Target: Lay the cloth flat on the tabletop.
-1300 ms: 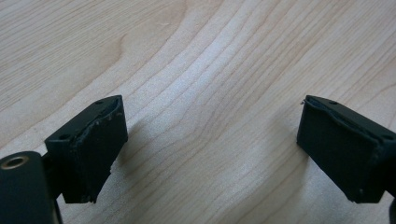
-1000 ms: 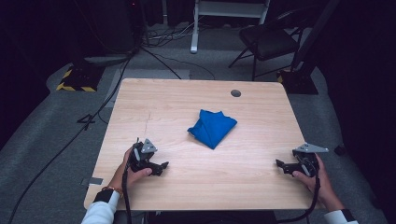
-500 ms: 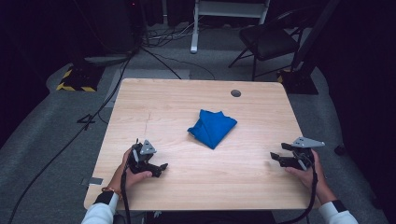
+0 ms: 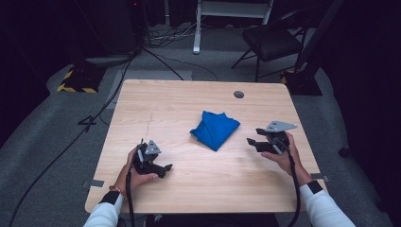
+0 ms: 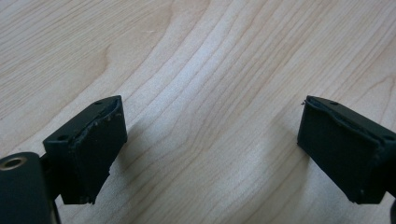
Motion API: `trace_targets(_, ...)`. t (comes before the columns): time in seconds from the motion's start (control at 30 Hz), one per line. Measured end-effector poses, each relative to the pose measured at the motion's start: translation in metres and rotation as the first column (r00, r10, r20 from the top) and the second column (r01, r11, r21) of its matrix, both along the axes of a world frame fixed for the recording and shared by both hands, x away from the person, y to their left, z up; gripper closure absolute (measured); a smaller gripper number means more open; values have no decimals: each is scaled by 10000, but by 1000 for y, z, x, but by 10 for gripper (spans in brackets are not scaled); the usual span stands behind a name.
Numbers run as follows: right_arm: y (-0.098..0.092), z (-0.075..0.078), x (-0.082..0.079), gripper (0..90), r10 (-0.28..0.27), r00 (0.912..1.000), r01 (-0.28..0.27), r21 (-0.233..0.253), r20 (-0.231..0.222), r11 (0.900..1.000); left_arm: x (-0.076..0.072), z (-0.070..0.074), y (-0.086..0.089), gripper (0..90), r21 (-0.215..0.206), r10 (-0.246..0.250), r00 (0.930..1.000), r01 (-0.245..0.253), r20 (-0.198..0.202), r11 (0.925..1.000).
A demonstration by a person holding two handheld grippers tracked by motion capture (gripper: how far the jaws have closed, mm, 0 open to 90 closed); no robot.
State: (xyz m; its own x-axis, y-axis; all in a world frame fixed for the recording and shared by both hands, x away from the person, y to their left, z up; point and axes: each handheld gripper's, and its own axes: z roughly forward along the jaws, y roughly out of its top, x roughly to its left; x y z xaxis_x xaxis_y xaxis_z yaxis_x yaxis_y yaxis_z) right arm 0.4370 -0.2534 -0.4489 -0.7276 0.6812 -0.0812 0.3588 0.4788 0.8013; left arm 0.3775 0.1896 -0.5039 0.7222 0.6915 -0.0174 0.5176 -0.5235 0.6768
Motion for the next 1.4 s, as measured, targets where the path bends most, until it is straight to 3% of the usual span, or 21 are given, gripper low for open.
trace_targets(0.07,9,0,1,397,252,9996,-251,-55,84,9997,1,0,-1,84,17,-9,10000,9,28,10000)
trace_targets(0.1,26,-3,2,407,815,9965,-812,-154,186,9966,2,0,-3,85,27,-73,10000,73,35,10000)
trace_targets(0.13,26,-3,2,407,815,9965,-812,-154,186,9966,4,0,-5,85,8,-99,9999,99,40,10000)
trace_targets(0.2,46,-9,4,403,1234,9922,-1228,-379,145,9917,8,0,-11,84,-9,-194,9998,194,16,9998)
trace_targets(0.43,69,-21,13,400,1295,9916,-1295,-299,-21,9911,19,0,-29,85,33,-446,9990,446,8,9990)
trace_targets(0.57,76,-29,20,415,1123,9928,-1141,-454,-404,9924,25,1,-39,85,34,-627,9980,627,26,9980)
trace_targets(0.63,79,-36,24,488,958,9926,-1017,-800,-752,9916,27,0,-44,85,3,-641,9979,641,21,9979)
trace_targets(0.7,80,-42,24,549,1115,9880,-1226,-1039,-1069,9870,30,1,-49,85,28,-710,9975,710,16,9975)
trace_targets(0.9,78,-43,24,669,1250,9842,-1389,-1087,-1254,9843,33,1,-65,85,33,-1090,9940,1090,28,9940)
trace_targets(0.97,79,-43,23,753,1579,9791,-1718,-1061,-1279,9794,34,1,-71,85,29,-1197,9928,1197,24,9928)
trace_targets(1.1,80,-43,21,800,1675,9790,-1804,-1110,-1165,9773,36,1,-77,85,55,-1260,9920,1260,31,9920)
trace_targets(1.17,82,-44,21,775,1681,9800,-1800,-1140,-1062,9770,38,1,-81,85,37,-1217,9926,1217,9,9926)
trace_targets(1.2,82,-43,21,721,1680,9807,-1789,-1131,-996,9773,38,1,-84,85,51,-1217,9926,1217,33,9926)
trace_targets(1.27,81,-41,20,633,1703,9803,-1782,-751,-1004,9811,38,1,-89,85,18,-1276,9918,1276,8,9918)
trace_targets(1.3,83,-37,18,552,1641,9832,-1684,-501,-800,9844,38,1,-90,86,36,-1330,9911,1330,17,9911)
trace_targets(1.4,88,-33,18,480,1605,9856,-1624,-331,-536,9862,38,1,-90,87,27,-1357,9908,1357,17,9908)
